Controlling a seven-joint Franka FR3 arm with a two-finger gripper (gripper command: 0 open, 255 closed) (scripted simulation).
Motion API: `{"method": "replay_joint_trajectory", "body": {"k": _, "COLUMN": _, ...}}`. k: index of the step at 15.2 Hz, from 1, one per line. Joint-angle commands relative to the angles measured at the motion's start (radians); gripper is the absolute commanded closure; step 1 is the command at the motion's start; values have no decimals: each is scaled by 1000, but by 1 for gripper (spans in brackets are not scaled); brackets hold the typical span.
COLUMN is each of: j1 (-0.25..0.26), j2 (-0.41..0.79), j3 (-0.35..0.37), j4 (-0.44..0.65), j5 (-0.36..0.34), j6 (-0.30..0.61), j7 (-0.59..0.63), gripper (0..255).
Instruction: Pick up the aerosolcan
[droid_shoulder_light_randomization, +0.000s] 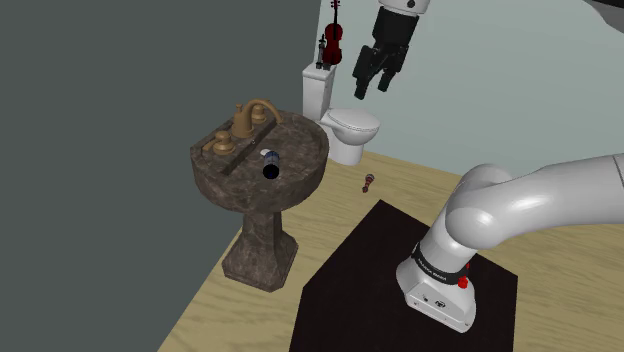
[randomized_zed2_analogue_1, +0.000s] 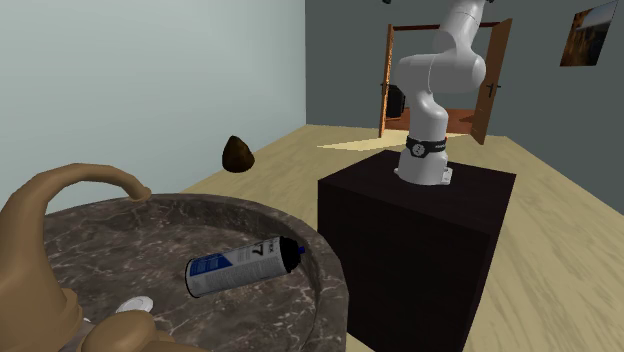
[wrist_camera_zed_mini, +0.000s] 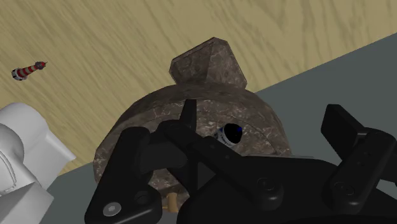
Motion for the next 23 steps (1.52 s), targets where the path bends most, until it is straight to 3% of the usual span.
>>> {"method": "replay_joint_trajectory", "body": {"k": 1, "j1": 0, "j2": 0, "j3": 0, "j4": 0, "j5": 0, "j6": 0, "j7": 0, "gripper": 0}}
{"method": "replay_joint_trajectory", "body": {"k": 12, "j1": -45, "j2": 370, "j3": 0, "j4": 35, "j5": 31, "j6": 255, "j7": 84, "gripper": 0}}
{"method": "replay_joint_trajectory", "body": {"k": 23, "j1": -75, "j2": 788, "j3": -15, "j4": 210, "j5": 61, "j6": 420, "j7": 151, "gripper": 0}}
